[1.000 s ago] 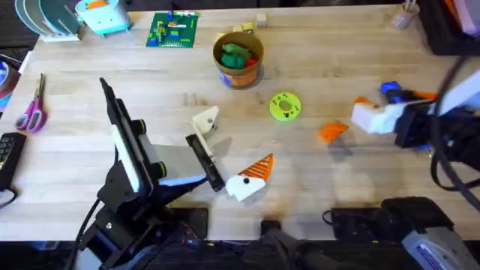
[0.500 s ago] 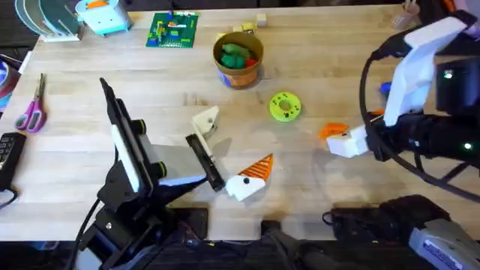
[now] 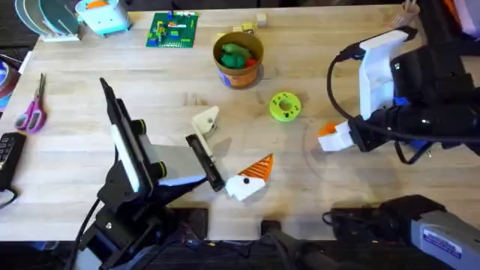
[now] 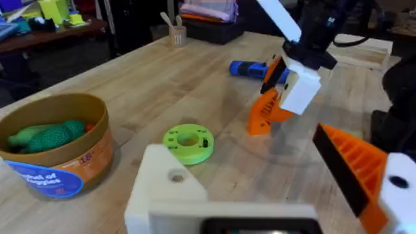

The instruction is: Pick up the gripper from the table and insert it into the empty holder that is missing its gripper. Then pick up a screw, insert it into the mounting hole, and use the screwdriver to tighten it. Finally, clean up the table by picking up the vegetable and placing it into the bucket.

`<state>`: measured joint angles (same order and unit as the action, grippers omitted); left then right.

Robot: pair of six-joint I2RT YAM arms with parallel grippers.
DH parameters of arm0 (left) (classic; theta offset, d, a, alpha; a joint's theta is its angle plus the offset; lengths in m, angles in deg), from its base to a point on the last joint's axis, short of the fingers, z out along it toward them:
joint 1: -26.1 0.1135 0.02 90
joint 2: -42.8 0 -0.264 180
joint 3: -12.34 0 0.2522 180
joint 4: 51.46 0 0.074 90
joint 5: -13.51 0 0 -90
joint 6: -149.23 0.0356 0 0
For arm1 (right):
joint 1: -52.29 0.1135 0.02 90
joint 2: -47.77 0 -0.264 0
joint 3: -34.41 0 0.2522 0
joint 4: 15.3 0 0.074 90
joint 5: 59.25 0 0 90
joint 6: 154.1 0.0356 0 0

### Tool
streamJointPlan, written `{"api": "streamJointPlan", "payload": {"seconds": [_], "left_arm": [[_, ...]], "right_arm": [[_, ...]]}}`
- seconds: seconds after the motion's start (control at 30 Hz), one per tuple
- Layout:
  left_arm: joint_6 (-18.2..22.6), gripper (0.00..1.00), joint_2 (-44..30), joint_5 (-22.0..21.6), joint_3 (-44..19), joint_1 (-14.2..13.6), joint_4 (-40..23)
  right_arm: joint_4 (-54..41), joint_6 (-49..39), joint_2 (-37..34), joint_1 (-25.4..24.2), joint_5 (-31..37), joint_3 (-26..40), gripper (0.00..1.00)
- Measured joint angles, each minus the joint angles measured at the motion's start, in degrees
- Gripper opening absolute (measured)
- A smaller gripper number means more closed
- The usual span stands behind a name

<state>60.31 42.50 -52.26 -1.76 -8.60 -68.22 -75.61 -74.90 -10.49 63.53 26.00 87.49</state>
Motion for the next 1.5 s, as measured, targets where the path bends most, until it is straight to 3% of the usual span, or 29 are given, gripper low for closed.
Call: {"api": "streamJointPlan", "payload": {"seconds": [0.17,0.53,0.7,0.77,0.9,1.27,1.5], "left_arm": [[0.00,0.992,-0.02,0.00,0.00,0.00,-0.02],[0.00,0.993,-0.02,-0.02,0.00,0.00,-0.02],[0.00,0.993,0.00,0.00,0.00,0.00,0.00],[0.00,0.993,0.00,0.00,0.00,0.00,-0.01],[0.00,0.993,-0.01,0.00,0.00,0.00,-0.02],[0.00,0.993,-0.02,0.00,0.00,0.00,0.00],[0.00,0.993,0.00,0.00,0.00,0.00,0.00]], "right_arm": [[-0.56,-2.93,-0.24,0.00,0.41,0.00,0.664],[0.47,-5.56,-0.24,0.00,0.41,0.00,0.566],[1.12,-5.78,-0.24,0.00,-0.15,0.00,0.458],[1.36,-5.83,-0.24,0.00,-0.77,0.00,0.354],[1.91,-5.97,-0.24,0.00,-1.34,0.00,0.034],[1.70,-1.47,3.95,-0.16,-2.30,1.51,0.012],[15.45,13.04,6.10,-2.29,-20.15,0.55,0.010]]}}
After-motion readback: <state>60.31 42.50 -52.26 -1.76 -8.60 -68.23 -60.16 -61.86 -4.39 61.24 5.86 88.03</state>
